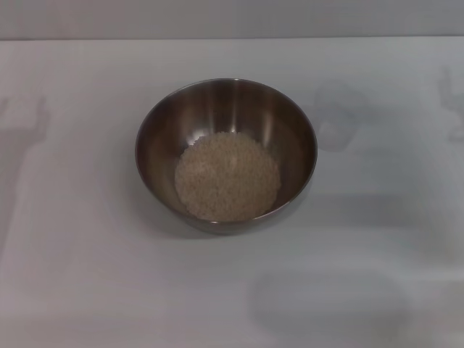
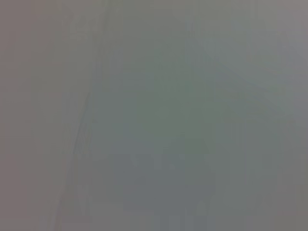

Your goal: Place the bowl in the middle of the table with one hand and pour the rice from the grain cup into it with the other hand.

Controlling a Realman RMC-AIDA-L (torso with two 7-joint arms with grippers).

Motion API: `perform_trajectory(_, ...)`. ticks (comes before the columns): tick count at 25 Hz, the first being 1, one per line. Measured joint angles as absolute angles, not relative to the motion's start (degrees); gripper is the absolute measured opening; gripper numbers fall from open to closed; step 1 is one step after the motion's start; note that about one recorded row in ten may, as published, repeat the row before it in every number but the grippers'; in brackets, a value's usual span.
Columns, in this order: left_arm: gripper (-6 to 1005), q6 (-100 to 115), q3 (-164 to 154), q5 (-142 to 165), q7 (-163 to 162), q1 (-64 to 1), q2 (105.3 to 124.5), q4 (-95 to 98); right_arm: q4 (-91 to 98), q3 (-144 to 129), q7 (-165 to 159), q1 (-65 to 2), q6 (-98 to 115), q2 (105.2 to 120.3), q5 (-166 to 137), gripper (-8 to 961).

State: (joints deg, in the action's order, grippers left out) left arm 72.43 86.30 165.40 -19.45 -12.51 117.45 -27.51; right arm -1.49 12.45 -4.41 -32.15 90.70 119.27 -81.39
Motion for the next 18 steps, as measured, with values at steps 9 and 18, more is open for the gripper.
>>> perform_trajectory(9,786,72.9,86.4,165.4,-19.2,-11.8,117.76,-27.8,-2.1,12.5,-4.4,-31.8,91.1,119.32,-81.4,531)
perform_trajectory(18,834,73.7,86.5,165.4,-18.1,-12.0,117.88,-28.2,-2.4,12.5,-4.4,-31.6,91.3,119.36,-81.4,531)
